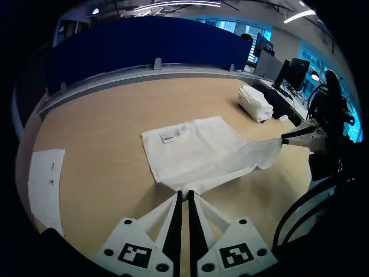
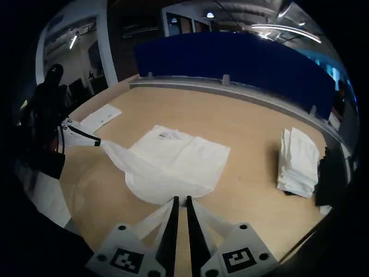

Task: Fold towel

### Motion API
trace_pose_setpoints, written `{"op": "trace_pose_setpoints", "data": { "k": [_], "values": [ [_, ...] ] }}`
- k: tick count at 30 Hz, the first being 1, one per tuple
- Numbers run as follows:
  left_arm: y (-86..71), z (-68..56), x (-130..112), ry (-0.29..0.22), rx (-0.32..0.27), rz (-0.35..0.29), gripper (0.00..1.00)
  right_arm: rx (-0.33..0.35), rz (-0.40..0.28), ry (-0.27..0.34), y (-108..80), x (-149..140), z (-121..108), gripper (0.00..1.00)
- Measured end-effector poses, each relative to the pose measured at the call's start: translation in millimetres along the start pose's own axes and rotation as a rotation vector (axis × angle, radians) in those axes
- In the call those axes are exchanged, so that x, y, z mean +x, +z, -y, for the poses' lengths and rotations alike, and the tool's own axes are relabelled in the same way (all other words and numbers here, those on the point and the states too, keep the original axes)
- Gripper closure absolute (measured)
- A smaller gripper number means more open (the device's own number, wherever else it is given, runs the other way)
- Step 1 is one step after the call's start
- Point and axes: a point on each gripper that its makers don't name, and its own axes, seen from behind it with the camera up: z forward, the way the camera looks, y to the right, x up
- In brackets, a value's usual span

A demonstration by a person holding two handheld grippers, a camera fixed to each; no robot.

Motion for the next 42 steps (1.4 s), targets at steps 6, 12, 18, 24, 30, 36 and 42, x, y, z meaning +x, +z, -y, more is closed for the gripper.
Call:
{"op": "trace_pose_setpoints", "data": {
  "k": [6,12,18,24,30,36,42],
  "values": [
    [5.0,7.6,11,-0.027,0.006,-0.001,0.91,-0.008,-0.010,0.006,5.7,13,-11,0.88],
    [18.6,20.0,25,-0.050,0.015,0.005,0.91,-0.026,-0.018,0.008,20.9,30,-30,0.88],
    [39.9,31.9,44,-0.057,0.013,0.007,0.91,-0.044,-0.026,0.013,45.0,49,-52,0.88],
    [67.4,48.8,62,-0.043,0.022,0.010,0.91,-0.061,-0.016,0.028,71.0,62,-71,0.88],
    [96.1,65.1,66,-0.021,0.034,0.041,0.91,-0.066,0.021,0.050,98.4,60,-86,0.88],
    [116.0,72.2,57,-0.031,0.031,0.084,0.91,-0.075,0.050,0.075,118.3,51,-93,0.88],
    [126.0,77.2,55,-0.042,0.035,0.085,0.89,-0.105,0.052,0.078,130.7,49,-100,0.87]
  ]
}}
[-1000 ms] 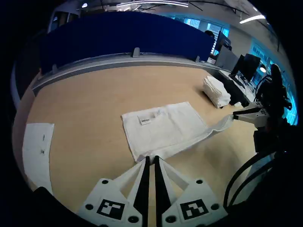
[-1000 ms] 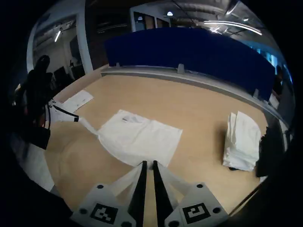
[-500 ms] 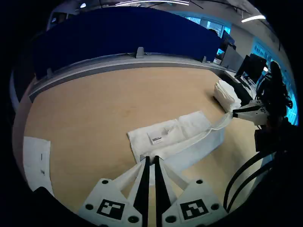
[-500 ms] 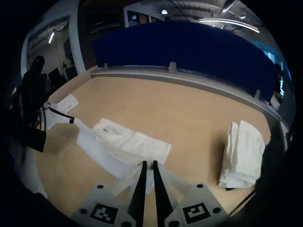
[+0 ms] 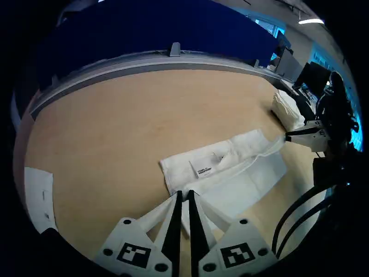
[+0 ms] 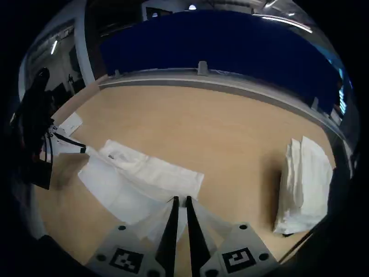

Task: Fold towel

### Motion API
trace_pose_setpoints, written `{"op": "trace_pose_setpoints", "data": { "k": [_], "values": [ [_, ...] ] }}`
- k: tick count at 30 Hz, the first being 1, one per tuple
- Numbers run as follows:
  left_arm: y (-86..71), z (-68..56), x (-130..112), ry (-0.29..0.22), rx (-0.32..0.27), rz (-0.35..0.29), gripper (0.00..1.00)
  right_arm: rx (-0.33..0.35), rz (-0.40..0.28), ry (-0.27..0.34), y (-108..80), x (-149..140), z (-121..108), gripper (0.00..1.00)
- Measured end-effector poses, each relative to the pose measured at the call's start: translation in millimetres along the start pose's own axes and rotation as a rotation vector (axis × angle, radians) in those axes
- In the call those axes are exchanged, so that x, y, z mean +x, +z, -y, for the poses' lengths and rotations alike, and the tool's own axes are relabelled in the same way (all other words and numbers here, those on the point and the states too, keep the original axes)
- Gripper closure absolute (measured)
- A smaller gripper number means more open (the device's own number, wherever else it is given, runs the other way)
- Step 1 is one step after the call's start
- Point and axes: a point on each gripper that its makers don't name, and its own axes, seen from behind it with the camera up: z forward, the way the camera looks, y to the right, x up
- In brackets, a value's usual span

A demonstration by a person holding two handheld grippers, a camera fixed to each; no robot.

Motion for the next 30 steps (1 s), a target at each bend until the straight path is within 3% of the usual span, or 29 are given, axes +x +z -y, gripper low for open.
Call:
{"op": "trace_pose_setpoints", "data": {
  "k": [4,10,12,14,16,30],
  "values": [
    [6.0,7.0,1,0.003,0.022,-0.002,0.79,-0.018,0.002,-0.003,7.3,-1,-3,0.80],
    [3.5,20.2,4,0.011,0.072,-0.015,0.48,-0.038,-0.011,-0.014,6.6,2,-7,0.48],
    [0.6,22.5,4,0.006,0.079,-0.018,0.29,-0.040,-0.015,-0.020,4.3,3,-8,0.40],
    [-1.2,22.4,3,-0.004,0.073,-0.019,0.11,-0.041,-0.017,-0.022,2.1,3,-9,0.18],
    [-2.4,23.1,2,-0.007,0.073,-0.024,0.03,-0.043,-0.016,-0.022,0.7,2,-10,0.13],
    [-16.0,28.6,-3,-0.007,0.115,-0.043,0.03,-0.020,-0.002,-0.034,-5.6,-7,-2,0.13]
  ]
}}
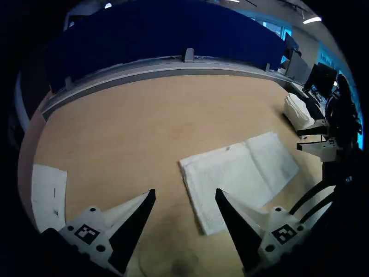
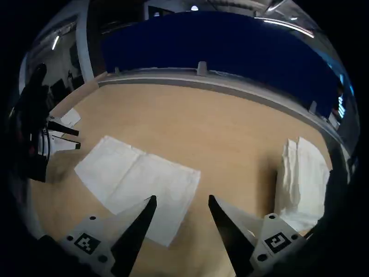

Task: Fold towel

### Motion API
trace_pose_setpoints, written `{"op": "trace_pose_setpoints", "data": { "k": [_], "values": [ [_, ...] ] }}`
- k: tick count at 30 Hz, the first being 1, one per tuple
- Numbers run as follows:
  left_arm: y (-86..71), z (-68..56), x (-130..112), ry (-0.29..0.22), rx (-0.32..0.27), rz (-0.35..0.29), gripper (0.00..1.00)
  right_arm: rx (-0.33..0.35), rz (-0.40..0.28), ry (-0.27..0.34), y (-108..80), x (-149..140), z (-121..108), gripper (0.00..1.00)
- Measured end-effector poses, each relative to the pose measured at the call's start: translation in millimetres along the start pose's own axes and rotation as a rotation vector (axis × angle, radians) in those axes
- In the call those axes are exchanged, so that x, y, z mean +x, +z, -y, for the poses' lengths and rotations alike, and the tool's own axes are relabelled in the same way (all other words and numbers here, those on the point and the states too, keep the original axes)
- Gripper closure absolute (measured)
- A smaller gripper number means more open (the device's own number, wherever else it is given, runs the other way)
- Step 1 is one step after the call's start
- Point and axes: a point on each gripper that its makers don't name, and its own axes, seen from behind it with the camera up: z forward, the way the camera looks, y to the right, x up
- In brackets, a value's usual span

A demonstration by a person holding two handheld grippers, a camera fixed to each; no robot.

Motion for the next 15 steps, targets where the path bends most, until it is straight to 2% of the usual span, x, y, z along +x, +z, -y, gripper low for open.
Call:
{"op": "trace_pose_setpoints", "data": {
  "k": [6,15],
  "values": [
    [-18.3,7.9,-11,-0.019,0.051,-0.018,0.04,0.036,0.022,-0.021,-6.2,-12,9,0.13],
    [-52.9,16.0,-39,-0.099,0.110,-0.041,0.03,0.089,0.061,-0.066,-12.2,-31,21,0.13]
  ]
}}
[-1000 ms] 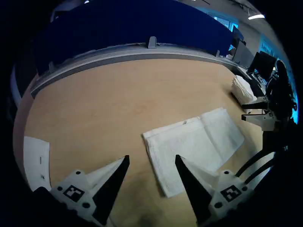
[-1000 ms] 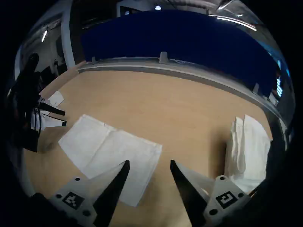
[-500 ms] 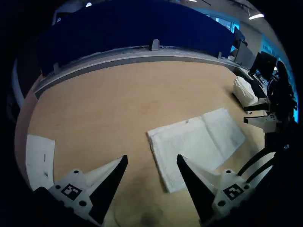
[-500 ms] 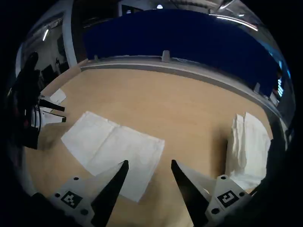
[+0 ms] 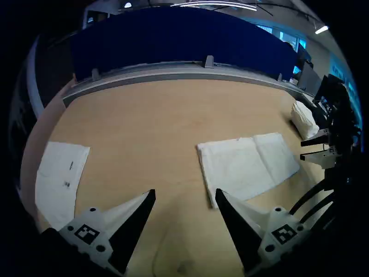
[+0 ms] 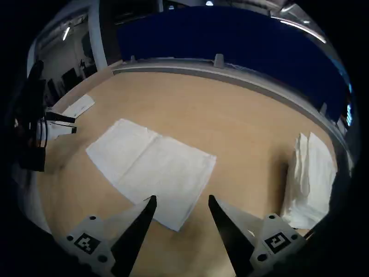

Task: Fold towel

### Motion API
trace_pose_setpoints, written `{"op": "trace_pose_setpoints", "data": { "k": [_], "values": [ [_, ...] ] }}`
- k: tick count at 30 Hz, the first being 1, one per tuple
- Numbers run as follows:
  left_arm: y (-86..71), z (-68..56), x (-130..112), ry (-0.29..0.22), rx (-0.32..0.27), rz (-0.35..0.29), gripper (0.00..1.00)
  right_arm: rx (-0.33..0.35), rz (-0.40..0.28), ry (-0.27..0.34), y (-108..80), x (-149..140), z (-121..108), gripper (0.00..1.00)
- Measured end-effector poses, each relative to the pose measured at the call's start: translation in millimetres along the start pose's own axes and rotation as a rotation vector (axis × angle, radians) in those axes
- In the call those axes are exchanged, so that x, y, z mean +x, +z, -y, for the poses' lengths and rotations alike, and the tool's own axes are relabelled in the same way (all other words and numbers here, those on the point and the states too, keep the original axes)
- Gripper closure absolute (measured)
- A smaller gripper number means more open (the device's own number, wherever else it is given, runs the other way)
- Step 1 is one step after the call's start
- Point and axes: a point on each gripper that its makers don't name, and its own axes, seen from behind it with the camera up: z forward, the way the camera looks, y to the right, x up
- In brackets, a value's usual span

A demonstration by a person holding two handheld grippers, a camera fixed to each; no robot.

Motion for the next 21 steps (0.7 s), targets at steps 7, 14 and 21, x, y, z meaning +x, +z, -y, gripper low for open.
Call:
{"op": "trace_pose_setpoints", "data": {
  "k": [7,14,21],
  "values": [
    [-26.7,15.5,-21,-0.050,0.053,-0.013,0.03,0.044,0.042,-0.056,-3.2,-15,11,0.13],
    [-50.9,26.9,-43,-0.093,0.095,-0.015,0.03,0.073,0.103,-0.143,-5.3,-32,18,0.13],
    [-63.2,29.1,-57,-0.129,0.109,-0.013,0.04,0.086,0.141,-0.188,-2.9,-44,22,0.13]
  ]
}}
